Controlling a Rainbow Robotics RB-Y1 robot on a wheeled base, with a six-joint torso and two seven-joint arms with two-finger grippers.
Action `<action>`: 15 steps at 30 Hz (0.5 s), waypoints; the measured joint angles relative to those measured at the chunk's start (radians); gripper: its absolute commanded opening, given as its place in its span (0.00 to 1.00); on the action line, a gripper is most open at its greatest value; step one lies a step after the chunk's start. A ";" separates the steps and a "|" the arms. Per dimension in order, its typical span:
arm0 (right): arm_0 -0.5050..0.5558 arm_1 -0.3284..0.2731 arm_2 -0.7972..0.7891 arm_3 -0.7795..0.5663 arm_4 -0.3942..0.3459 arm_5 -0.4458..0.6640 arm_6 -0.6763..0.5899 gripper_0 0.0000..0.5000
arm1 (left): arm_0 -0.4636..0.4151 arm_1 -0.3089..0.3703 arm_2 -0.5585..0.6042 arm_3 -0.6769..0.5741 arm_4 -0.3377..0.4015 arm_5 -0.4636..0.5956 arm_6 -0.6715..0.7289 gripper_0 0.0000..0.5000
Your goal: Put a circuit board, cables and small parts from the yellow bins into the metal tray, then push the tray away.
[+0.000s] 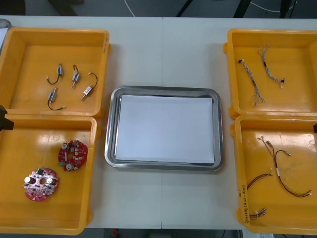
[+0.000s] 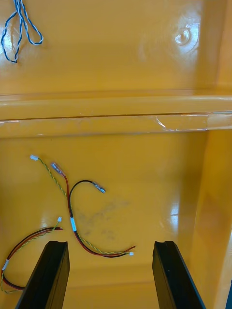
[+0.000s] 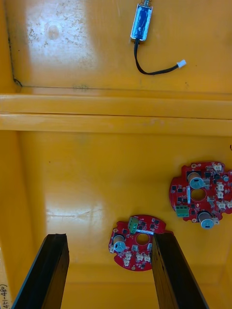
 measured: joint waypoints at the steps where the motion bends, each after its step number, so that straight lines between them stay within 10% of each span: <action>1: 0.000 0.000 0.000 0.000 0.000 0.000 0.000 1.00 | 0.000 0.000 0.000 0.000 0.000 0.000 0.000 1.00; 15: 0.000 0.000 0.000 0.000 0.000 0.000 0.000 1.00 | 0.000 0.000 0.000 0.000 0.000 0.000 0.000 1.00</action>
